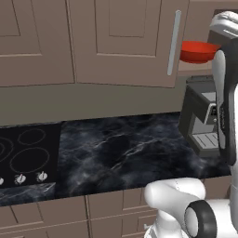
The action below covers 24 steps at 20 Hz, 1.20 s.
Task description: Move the bowls from the cabinet to the plates on the dining table.
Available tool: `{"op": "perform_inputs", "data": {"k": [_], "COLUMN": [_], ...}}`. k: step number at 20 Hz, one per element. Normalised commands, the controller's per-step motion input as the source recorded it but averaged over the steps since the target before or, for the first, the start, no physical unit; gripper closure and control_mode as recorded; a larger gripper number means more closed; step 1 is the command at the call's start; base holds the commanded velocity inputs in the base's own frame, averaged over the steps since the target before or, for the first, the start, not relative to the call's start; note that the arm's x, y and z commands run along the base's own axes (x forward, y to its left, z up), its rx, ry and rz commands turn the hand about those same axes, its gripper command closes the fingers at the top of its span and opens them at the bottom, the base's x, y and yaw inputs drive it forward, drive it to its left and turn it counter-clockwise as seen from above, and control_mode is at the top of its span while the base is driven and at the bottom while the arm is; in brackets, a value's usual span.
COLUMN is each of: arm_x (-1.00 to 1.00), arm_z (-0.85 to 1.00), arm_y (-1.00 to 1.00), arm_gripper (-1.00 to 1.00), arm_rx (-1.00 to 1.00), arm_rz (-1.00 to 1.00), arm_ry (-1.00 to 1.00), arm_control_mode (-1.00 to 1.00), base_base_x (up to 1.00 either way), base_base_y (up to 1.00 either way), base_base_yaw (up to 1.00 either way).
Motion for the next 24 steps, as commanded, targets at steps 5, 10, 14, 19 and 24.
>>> {"op": "perform_inputs", "data": {"k": [5, 10, 14, 19, 24], "arm_x": [0.13, 0.45, 0.54, 0.73, 0.71], "arm_z": [-0.57, -0.31, -0.04, -0.01, 0.02], "arm_y": [-0.37, -0.26, -0.23, -0.03, 0.16], "arm_gripper": [-1.0, -1.0, -1.0, -1.0, -1.0], "arm_rx": [0.25, 0.31, 0.34, 0.11, 0.01], "arm_rz": [0.23, 0.21, 0.2, 0.13, 0.06], "arm_ry": [-0.23, -0.17, -0.1, 0.01, 0.11], "arm_control_mode": [-1.0, -1.0, -1.0, -1.0, -1.0], "base_base_x": [0.0, 0.0, 0.0, 0.0, 0.0], "base_base_y": [0.0, 0.0, 0.0, 0.0, 0.0], "base_base_yaw": [0.0, 0.0, 0.0, 0.0, 0.0]}}
